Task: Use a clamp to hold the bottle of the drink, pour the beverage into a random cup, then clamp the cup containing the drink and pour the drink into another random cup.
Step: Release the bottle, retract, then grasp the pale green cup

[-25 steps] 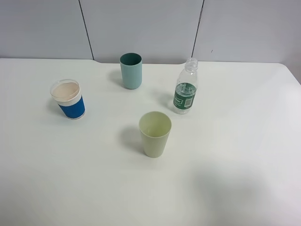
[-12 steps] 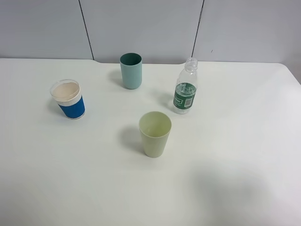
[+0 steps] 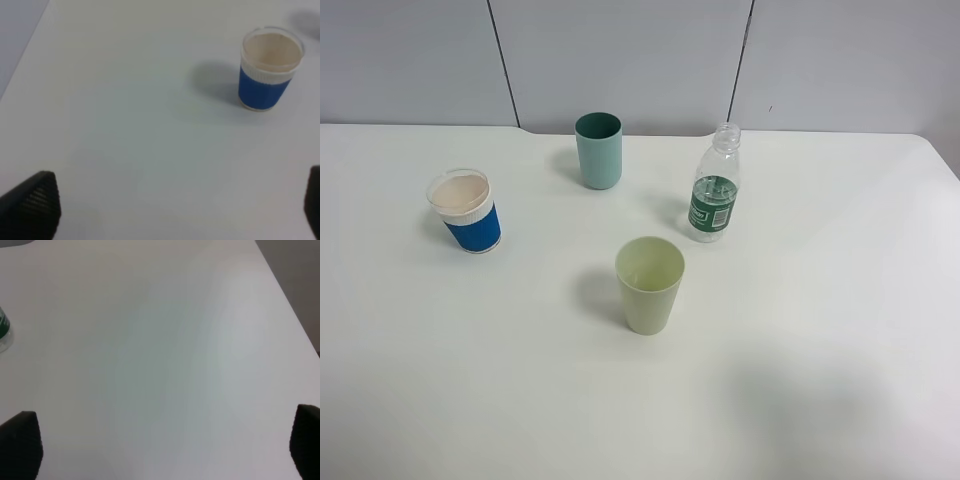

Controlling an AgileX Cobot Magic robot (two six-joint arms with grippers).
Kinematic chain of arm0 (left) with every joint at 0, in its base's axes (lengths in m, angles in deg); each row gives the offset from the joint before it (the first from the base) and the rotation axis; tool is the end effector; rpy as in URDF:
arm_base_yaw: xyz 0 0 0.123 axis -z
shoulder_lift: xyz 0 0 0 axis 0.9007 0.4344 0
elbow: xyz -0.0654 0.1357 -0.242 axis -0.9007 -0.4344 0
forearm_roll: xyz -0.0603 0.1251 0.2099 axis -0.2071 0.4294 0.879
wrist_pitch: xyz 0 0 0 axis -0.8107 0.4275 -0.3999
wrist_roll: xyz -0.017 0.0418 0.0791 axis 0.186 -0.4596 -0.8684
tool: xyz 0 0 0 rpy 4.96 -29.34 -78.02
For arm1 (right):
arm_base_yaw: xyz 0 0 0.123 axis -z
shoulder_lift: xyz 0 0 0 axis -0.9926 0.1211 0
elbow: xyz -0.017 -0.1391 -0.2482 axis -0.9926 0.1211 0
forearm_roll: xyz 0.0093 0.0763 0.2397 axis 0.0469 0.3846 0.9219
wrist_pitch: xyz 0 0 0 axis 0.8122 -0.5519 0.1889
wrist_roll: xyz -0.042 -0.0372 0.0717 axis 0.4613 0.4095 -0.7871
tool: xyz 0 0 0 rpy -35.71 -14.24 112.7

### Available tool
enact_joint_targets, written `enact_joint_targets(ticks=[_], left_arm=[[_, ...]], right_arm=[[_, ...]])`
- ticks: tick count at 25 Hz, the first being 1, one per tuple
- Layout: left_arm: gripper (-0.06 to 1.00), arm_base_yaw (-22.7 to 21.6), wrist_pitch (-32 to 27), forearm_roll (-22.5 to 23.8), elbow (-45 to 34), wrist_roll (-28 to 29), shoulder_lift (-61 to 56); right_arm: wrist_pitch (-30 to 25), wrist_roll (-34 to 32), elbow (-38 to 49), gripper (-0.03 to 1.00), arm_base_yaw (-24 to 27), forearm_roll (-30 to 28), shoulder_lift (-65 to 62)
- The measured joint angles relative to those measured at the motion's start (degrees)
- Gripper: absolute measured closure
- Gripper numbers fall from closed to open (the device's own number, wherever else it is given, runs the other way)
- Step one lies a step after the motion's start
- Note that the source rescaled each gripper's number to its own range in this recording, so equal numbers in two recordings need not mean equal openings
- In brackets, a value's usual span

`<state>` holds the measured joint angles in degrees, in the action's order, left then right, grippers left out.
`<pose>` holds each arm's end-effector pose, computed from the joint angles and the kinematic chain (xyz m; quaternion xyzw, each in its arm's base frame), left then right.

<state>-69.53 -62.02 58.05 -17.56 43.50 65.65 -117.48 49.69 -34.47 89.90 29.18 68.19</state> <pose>-0.0079 0.0008 0.2853 -0.0281 0.8408 0.0411 0.5390 -0.0045 0.0006 0.2760 0.0434 0.8521 -0.0358 0.5204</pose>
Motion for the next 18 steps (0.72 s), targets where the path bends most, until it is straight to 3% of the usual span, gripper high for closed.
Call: enact_joint_targets(ticks=[18], left_arm=[[-0.03,0.00,-0.52,0.00,-1.11,0.00,0.00]], right_arm=[[0.00,0.00,0.00,-0.03,0.00,0.00,0.00]])
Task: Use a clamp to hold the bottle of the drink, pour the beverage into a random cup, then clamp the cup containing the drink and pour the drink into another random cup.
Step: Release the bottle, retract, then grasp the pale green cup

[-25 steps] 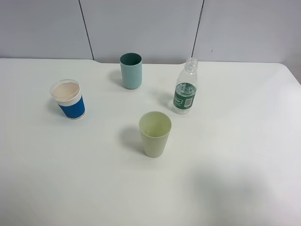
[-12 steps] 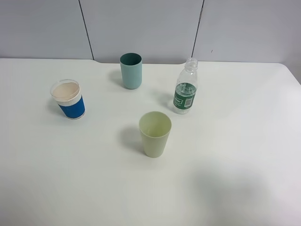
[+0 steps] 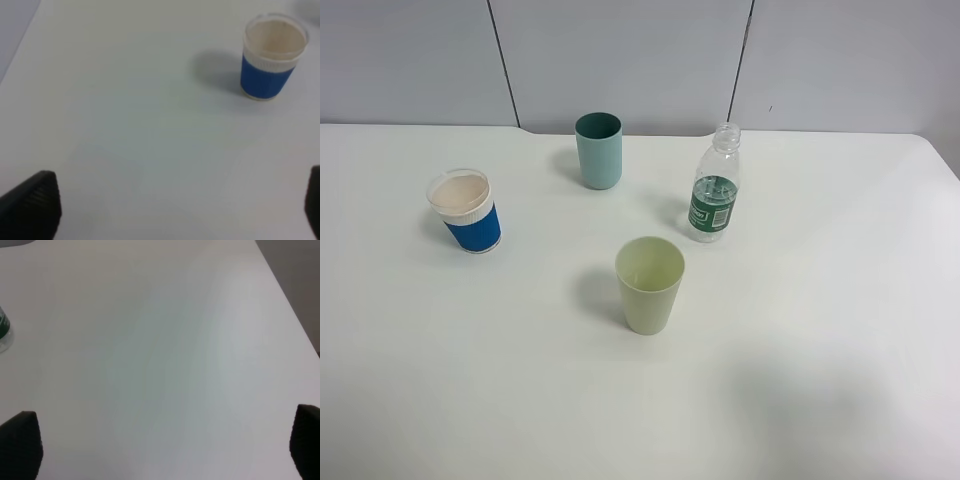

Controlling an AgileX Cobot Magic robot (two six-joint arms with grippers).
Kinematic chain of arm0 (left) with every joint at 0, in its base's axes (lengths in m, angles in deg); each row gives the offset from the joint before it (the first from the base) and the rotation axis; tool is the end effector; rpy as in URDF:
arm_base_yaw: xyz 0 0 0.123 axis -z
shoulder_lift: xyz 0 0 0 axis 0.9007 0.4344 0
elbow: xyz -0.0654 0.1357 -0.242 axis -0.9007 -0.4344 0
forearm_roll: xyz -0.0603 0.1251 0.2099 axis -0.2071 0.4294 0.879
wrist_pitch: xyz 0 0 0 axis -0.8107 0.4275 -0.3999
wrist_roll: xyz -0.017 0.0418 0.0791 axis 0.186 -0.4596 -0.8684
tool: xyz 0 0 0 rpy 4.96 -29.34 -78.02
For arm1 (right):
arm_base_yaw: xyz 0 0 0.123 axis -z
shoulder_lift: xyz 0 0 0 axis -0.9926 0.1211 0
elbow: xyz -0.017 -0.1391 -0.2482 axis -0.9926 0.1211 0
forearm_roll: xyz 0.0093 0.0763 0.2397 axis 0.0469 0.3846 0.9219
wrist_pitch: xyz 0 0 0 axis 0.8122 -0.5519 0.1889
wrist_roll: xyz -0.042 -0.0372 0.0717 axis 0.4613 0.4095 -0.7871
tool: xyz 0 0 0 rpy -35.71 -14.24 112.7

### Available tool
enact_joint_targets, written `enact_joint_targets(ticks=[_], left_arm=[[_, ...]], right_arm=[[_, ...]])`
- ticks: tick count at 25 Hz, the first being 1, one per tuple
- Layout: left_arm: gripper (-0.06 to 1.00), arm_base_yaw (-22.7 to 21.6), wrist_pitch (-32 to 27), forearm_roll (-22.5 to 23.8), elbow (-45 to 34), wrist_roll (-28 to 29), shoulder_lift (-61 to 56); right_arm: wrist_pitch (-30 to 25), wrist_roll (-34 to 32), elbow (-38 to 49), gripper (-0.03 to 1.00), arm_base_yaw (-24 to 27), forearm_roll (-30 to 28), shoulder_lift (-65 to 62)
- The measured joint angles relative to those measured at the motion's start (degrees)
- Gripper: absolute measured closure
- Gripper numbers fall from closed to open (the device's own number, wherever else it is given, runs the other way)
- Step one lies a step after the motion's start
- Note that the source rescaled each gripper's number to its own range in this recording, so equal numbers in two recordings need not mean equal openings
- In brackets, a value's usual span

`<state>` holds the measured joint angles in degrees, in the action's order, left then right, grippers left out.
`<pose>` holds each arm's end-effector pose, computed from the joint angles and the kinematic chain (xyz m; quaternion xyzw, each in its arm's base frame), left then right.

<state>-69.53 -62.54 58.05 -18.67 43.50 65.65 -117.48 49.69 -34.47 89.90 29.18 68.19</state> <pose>-0.0059 0.0010 0.2792 -0.0283 0.8484 0.0404 0.5270 -0.0045 0.0006 0.2760 0.0434 0.8521 -0.0358 0.5204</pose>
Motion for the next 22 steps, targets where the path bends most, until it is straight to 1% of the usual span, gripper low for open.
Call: enact_joint_targets(ticks=[12,15,17,22], left_arm=[[-0.03,0.00,0.05,-0.06,-0.02,-0.28,0.00],[-0.03,0.00,0.49,-1.47,0.51,-2.38,0.00],[-0.03,0.00,2.55,-3.04,1.27,-3.96,0.71],[-0.03,0.00,6.00,-5.72,1.70,-7.52,6.75]], right_arm=[[0.00,0.00,0.00,-0.03,0.00,0.00,0.00],[0.00,0.00,0.00,-0.03,0.00,0.00,0.00],[0.00,0.00,0.00,-0.03,0.00,0.00,0.00],[0.00,0.00,0.00,-0.03,0.00,0.00,0.00]])
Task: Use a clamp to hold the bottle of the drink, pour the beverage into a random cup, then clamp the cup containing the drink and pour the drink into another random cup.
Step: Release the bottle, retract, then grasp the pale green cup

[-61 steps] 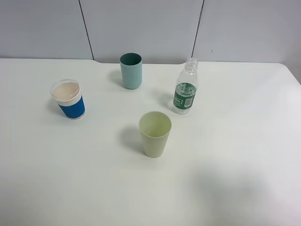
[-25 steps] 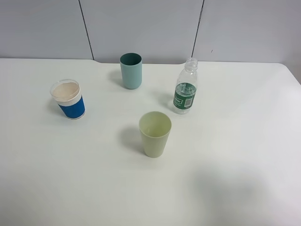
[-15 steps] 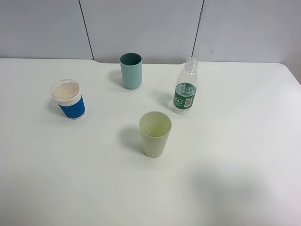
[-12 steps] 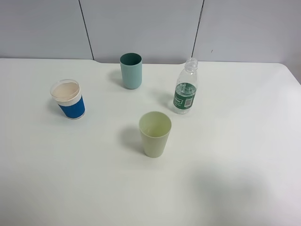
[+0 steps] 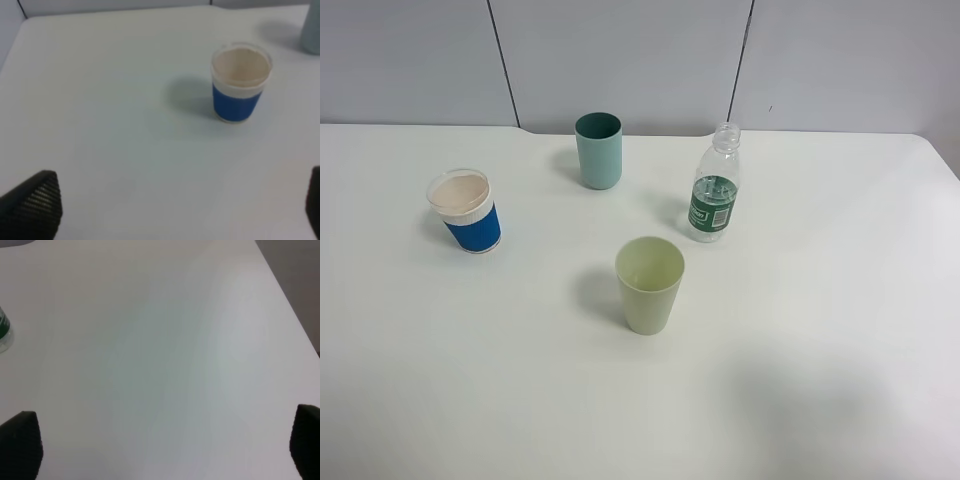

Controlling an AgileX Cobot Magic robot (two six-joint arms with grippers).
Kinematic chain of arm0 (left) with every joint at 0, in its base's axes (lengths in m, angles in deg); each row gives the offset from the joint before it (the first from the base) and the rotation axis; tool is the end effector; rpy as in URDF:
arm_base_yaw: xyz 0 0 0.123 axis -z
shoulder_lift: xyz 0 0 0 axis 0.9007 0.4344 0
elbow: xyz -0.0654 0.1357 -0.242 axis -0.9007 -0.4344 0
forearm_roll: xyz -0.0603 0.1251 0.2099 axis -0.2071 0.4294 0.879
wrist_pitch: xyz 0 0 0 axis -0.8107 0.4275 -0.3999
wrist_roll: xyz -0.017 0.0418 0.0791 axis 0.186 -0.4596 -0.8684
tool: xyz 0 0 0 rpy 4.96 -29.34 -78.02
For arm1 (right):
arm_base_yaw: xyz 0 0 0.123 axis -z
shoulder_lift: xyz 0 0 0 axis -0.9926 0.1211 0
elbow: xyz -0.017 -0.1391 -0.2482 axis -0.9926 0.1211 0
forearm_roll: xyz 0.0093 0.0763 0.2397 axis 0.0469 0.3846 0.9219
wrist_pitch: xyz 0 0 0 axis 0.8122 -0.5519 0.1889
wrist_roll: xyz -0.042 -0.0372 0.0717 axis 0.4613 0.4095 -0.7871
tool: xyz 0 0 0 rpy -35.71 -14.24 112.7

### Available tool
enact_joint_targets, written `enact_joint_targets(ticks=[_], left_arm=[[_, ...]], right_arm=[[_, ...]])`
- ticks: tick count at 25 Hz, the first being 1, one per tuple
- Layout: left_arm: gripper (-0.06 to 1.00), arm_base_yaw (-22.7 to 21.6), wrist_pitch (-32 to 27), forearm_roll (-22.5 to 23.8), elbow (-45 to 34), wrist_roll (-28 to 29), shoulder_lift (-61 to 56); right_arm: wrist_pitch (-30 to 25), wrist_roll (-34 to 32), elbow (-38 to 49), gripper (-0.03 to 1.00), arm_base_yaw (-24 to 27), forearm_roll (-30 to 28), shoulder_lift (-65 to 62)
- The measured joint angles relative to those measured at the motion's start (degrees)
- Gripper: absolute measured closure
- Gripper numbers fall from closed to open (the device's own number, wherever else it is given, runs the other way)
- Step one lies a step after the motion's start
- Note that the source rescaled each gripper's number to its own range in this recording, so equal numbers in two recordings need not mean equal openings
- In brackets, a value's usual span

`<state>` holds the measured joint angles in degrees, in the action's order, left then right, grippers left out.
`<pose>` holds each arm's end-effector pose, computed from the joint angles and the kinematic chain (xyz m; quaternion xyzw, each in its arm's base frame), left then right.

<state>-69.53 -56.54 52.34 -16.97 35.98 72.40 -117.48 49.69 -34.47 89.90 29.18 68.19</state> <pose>0.0148 -0.0046 0.2959 0.0253 0.8435 0.0263 0.5360 -0.0045 0.0006 0.2760 0.0434 0.8521 -0.0358 0.5204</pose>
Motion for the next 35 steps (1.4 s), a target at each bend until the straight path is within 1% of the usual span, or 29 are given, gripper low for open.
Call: enact_joint_targets(ticks=[3,8,10,15,20,25,30,35], left_arm=[[-0.03,1.69,0.93,-0.55,0.00,-1.83,4.53],[-0.03,7.01,1.25,-0.62,0.00,-3.17,12.29],[-0.03,9.75,1.03,-0.13,0.00,-3.39,15.23],[-0.03,18.43,0.14,1.30,0.00,-3.52,22.80],[-0.03,26.35,0.80,1.38,0.00,-5.67,30.23],[-0.03,32.52,4.93,1.43,0.00,-8.17,38.02],[-0.03,37.37,9.46,1.37,0.00,-8.59,45.66],[-0.03,41.39,16.68,1.30,0.00,-8.63,51.85]], right_arm=[[0.00,0.00,0.00,-0.03,0.00,0.00,0.00],[0.00,0.00,0.00,-0.03,0.00,0.00,0.00],[0.00,0.00,0.00,-0.03,0.00,0.00,0.00],[0.00,0.00,0.00,-0.03,0.00,0.00,0.00],[0.00,0.00,0.00,-0.03,0.00,0.00,0.00],[0.00,0.00,0.00,-0.03,0.00,0.00,0.00],[0.00,0.00,0.00,-0.03,0.00,0.00,0.00],[0.00,0.00,0.00,-0.03,0.00,0.00,0.00]])
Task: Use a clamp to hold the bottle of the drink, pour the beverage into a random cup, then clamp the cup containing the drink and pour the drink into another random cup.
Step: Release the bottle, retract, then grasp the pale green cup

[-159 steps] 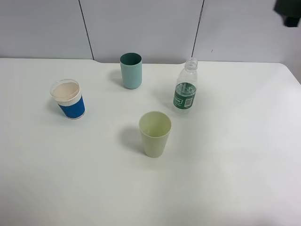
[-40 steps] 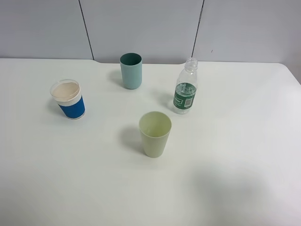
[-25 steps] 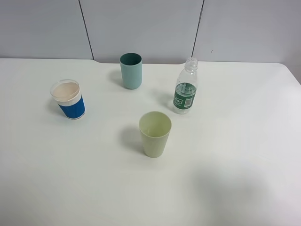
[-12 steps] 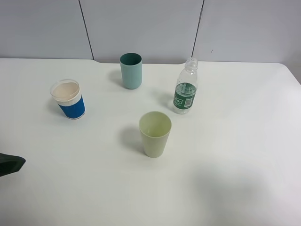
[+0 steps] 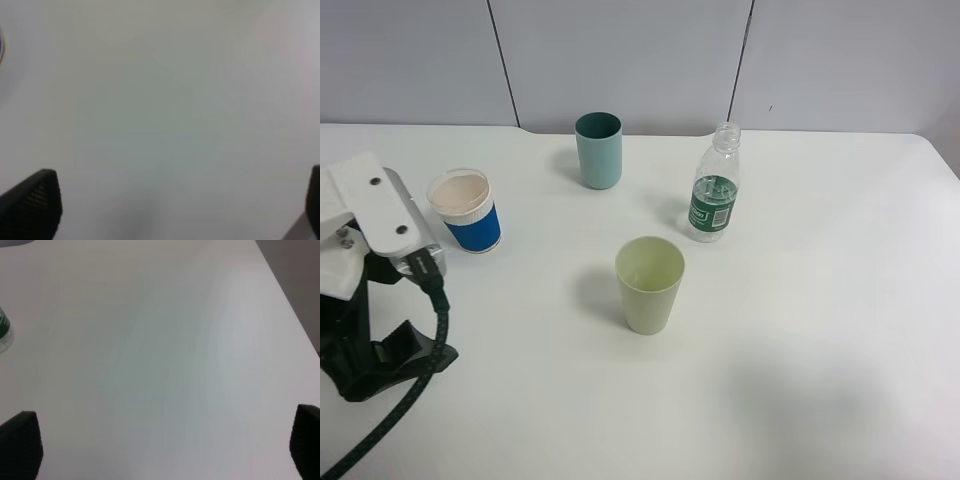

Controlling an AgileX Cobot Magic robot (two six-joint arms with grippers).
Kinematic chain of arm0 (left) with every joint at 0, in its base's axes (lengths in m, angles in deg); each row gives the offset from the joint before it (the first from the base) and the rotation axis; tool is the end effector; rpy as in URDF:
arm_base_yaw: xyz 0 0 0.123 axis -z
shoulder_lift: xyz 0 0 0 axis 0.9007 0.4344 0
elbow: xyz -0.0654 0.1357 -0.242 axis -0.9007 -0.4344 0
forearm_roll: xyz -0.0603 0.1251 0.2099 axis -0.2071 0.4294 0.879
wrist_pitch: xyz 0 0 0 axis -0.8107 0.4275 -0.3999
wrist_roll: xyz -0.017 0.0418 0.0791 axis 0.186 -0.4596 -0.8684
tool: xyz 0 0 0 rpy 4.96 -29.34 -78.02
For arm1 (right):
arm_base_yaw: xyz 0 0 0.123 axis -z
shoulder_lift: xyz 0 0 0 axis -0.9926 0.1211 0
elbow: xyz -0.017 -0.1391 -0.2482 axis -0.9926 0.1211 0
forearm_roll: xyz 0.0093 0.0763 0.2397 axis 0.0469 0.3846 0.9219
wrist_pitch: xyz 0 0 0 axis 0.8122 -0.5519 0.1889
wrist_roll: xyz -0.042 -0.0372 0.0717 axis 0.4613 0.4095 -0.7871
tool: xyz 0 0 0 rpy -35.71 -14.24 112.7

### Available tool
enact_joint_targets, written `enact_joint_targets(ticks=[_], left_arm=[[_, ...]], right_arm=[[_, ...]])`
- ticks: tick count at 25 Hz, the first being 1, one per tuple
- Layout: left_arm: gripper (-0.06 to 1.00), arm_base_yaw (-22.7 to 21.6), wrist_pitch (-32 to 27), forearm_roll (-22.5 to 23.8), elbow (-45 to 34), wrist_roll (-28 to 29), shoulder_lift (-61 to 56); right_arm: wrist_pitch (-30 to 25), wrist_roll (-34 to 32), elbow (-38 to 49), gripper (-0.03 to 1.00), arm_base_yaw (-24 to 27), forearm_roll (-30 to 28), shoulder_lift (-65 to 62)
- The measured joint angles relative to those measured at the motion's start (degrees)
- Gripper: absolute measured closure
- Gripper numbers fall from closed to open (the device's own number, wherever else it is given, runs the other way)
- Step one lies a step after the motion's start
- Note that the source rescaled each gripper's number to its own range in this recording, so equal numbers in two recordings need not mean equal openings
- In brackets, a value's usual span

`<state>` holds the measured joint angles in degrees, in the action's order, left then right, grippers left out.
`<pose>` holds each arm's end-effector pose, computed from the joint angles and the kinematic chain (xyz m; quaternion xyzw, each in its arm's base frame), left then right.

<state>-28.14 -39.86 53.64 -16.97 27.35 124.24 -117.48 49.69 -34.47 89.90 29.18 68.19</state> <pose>0.1349 -0.1024 0.2280 0.4211 0.8700 -0.0639 0.2483 -0.0045 0.0006 0.2760 0.0434 0.8521 -0.0358 0.5204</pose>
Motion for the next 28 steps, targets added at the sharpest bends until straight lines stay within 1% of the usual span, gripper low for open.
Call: enact_joint_targets(ticks=[2,7,12,15,20,24,28], left_arm=[[-0.03,2.04,3.29,-0.82,-0.30,0.00,2.23],[-0.03,6.64,14.81,-5.09,-4.35,-0.15,7.11],[-0.03,9.91,24.63,-5.77,-6.50,-0.15,12.18],[-0.03,10.48,30.43,-5.77,-6.56,-0.15,15.02],[-0.03,10.58,37.66,-5.77,-6.56,-0.15,19.56],[-0.03,10.58,42.79,-5.53,-6.56,-0.15,23.08],[-0.03,10.58,46.71,-3.63,-6.56,-0.15,26.22]], right_arm=[[0.00,0.00,0.00,-0.03,0.00,0.00,0.00],[0.00,0.00,0.00,-0.03,0.00,0.00,0.00],[0.00,0.00,0.00,-0.03,0.00,0.00,0.00],[0.00,0.00,0.00,-0.03,0.00,0.00,0.00],[0.00,0.00,0.00,-0.03,0.00,0.00,0.00],[0.00,0.00,0.00,-0.03,0.00,0.00,0.00],[0.00,0.00,0.00,-0.03,0.00,0.00,0.00]])
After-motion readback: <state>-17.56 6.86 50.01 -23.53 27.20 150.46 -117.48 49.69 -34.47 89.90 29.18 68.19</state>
